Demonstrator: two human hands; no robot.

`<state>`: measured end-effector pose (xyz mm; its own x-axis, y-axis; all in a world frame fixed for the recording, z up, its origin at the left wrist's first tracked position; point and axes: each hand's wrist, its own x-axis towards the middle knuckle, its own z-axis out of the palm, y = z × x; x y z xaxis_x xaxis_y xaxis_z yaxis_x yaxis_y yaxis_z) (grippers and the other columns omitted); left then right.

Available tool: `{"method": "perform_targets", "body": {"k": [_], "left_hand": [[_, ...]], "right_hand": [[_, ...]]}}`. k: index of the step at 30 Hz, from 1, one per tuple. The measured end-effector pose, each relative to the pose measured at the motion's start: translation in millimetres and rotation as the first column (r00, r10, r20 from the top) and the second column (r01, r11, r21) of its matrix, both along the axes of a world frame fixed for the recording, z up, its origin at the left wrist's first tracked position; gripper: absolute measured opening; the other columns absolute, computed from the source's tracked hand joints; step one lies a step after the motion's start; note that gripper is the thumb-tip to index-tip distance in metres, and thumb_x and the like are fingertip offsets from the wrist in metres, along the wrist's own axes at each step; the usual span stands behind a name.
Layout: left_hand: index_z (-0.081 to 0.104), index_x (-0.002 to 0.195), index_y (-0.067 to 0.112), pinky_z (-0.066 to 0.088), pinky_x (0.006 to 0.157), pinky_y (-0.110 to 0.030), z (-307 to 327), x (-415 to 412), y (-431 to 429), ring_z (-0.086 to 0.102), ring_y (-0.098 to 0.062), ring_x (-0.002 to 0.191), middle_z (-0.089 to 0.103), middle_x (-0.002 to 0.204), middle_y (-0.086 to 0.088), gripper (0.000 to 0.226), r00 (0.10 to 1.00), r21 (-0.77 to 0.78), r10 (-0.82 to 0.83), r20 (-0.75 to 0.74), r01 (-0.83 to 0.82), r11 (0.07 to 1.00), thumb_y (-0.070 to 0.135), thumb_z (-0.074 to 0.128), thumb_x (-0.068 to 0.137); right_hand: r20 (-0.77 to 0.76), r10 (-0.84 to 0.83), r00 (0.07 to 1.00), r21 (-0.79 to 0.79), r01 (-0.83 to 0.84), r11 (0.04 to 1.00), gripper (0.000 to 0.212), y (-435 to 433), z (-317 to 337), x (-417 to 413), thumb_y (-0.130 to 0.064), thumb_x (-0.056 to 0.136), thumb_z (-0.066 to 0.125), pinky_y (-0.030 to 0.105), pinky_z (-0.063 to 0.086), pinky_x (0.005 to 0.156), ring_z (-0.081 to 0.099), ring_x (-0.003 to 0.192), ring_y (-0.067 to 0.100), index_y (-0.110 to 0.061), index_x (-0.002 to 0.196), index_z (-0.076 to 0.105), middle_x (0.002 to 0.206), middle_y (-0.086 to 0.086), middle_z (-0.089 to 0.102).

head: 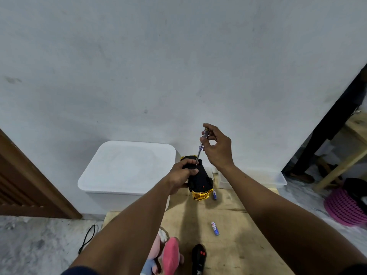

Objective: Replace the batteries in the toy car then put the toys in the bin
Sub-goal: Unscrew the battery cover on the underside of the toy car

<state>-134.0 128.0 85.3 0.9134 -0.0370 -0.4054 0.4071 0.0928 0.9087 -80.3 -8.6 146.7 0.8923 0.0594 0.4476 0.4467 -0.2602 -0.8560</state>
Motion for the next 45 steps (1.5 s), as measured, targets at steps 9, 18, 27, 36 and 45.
{"method": "perform_targets", "body": {"k": [9, 18, 27, 36, 45], "left_hand": [[0.066, 0.113, 0.025, 0.058, 0.081, -0.044, -0.4, 0.7, 1.2, 0.06, -0.031, 0.114, 0.063, 0.122, -0.009, 0.029, 1.0, -0.006, -0.011, -0.008, 0.011, 1.0, 0.004, 0.062, 0.093], [0.066, 0.113, 0.025, 0.056, 0.083, -0.044, 0.2, 0.2, -0.5, 0.06, -0.031, 0.115, 0.064, 0.122, -0.009, 0.03, 1.0, -0.003, -0.01, -0.005, 0.01, 1.0, 0.004, 0.062, 0.092], [0.066, 0.116, 0.025, 0.056, 0.08, -0.043, 2.2, -1.9, -0.5, 0.061, -0.029, 0.11, 0.065, 0.119, -0.008, 0.031, 1.0, -0.003, -0.014, -0.006, 0.014, 1.0, 0.004, 0.062, 0.093], [0.065, 0.116, 0.025, 0.057, 0.078, -0.042, 3.5, -3.0, 1.8, 0.061, -0.03, 0.111, 0.064, 0.12, -0.009, 0.032, 1.0, -0.003, -0.008, -0.011, 0.008, 1.0, 0.004, 0.062, 0.093], [0.064, 0.115, 0.023, 0.056, 0.074, -0.037, 5.7, -1.5, 0.1, 0.062, -0.024, 0.101, 0.065, 0.115, -0.007, 0.031, 1.0, -0.014, -0.012, -0.009, 0.012, 1.0, 0.002, 0.06, 0.093]], "right_hand": [[0.053, 0.012, 0.999, 0.007, -0.012, 1.0, 0.037, 0.1, 1.7, 1.1, 0.002, 0.09, 0.063, 0.004, 0.048, 0.061, 0.069, 0.091, 0.023, -0.01, 0.125, 0.063, 0.105, 0.008, 0.069], [0.047, 0.03, 0.998, 0.02, -0.031, 0.999, 0.036, 1.8, -0.7, 0.6, 0.001, 0.094, 0.057, 0.009, 0.049, 0.057, 0.064, 0.089, 0.025, -0.01, 0.128, 0.061, 0.109, 0.01, 0.067], [0.019, 0.028, 0.999, 0.007, -0.028, 1.0, 0.041, 1.8, -1.7, 2.2, 0.0, 0.095, 0.052, 0.012, 0.051, 0.059, 0.062, 0.088, 0.016, -0.014, 0.133, 0.057, 0.118, 0.006, 0.067], [0.001, 0.039, 0.999, 0.012, -0.039, 0.999, 0.04, 0.3, -3.6, 1.9, -0.001, 0.096, 0.052, 0.018, 0.057, 0.063, 0.063, 0.09, 0.012, -0.016, 0.133, 0.057, 0.12, 0.004, 0.066], [0.022, 0.031, 0.999, -0.007, -0.031, 0.999, 0.04, -0.5, -0.3, 2.7, 0.003, 0.095, 0.053, 0.02, 0.059, 0.063, 0.062, 0.088, 0.012, -0.014, 0.13, 0.058, 0.118, 0.003, 0.066]]}}
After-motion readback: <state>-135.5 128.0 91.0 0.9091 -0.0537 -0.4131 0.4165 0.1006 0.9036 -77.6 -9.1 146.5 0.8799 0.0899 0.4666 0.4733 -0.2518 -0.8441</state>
